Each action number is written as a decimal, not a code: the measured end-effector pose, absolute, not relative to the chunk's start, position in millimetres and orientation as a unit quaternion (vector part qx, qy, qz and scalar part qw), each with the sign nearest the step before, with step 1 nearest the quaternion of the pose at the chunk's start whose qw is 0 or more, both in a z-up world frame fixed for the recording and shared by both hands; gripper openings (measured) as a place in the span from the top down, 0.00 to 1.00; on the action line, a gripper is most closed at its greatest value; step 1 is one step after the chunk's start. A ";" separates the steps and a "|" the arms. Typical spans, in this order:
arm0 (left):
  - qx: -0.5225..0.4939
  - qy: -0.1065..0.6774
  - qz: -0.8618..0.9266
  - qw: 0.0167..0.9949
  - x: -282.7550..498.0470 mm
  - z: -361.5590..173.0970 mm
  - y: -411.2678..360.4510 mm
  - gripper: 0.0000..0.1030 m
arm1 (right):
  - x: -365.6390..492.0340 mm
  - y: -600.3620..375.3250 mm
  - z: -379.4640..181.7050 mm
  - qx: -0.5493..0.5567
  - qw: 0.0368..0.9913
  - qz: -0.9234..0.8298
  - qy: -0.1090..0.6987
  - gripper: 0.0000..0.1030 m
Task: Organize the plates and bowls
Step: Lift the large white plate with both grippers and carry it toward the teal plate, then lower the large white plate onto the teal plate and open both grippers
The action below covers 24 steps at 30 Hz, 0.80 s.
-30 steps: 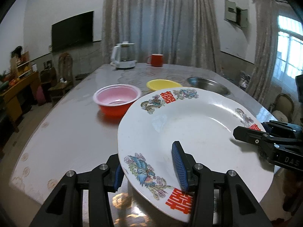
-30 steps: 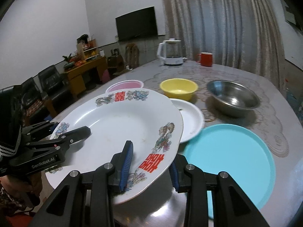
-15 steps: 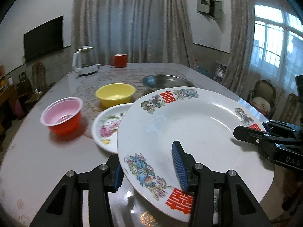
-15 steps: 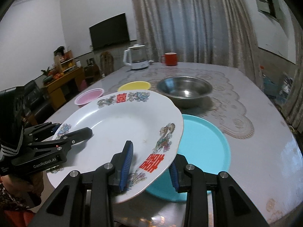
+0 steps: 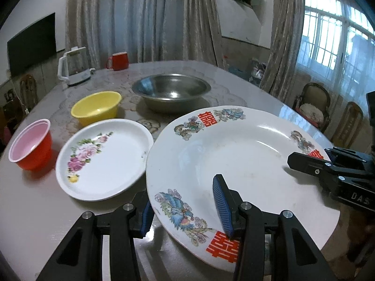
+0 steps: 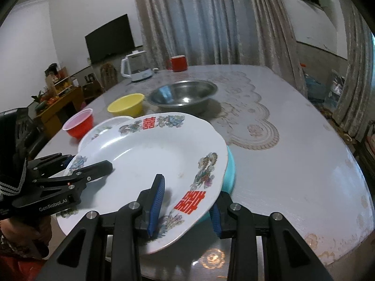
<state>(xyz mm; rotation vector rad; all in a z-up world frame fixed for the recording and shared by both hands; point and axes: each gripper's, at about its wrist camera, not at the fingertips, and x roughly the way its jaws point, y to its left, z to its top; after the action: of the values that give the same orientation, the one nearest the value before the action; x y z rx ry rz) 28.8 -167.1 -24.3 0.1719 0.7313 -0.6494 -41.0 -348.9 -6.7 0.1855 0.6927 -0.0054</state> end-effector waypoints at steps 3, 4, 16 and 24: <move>0.087 0.372 -0.302 0.873 36.8 -31.9 -173.6 0.54 | -37.1 -357.4 -13.4 0.099 0.933 -0.004 0.346 0.66; 0.087 0.376 -0.299 0.873 36.9 -34.1 -174.8 0.54 | -35.6 -359.4 -16.6 0.103 0.931 -0.005 0.350 0.66; 0.137 0.377 -0.247 0.882 45.7 -44.1 -191.5 0.54 | -11.4 -361.6 -37.9 0.084 0.923 -0.040 0.373 0.66; 0.146 0.373 -0.234 0.886 47.1 -44.2 -193.5 0.53 | 0.5 -363.7 -43.2 0.085 0.923 -0.049 0.373 0.67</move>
<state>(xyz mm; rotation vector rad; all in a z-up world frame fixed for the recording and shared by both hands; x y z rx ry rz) 47.1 -193.5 -44.2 0.3046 0.7759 -0.4872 0.5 -363.7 -43.2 0.1740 0.7661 -0.1007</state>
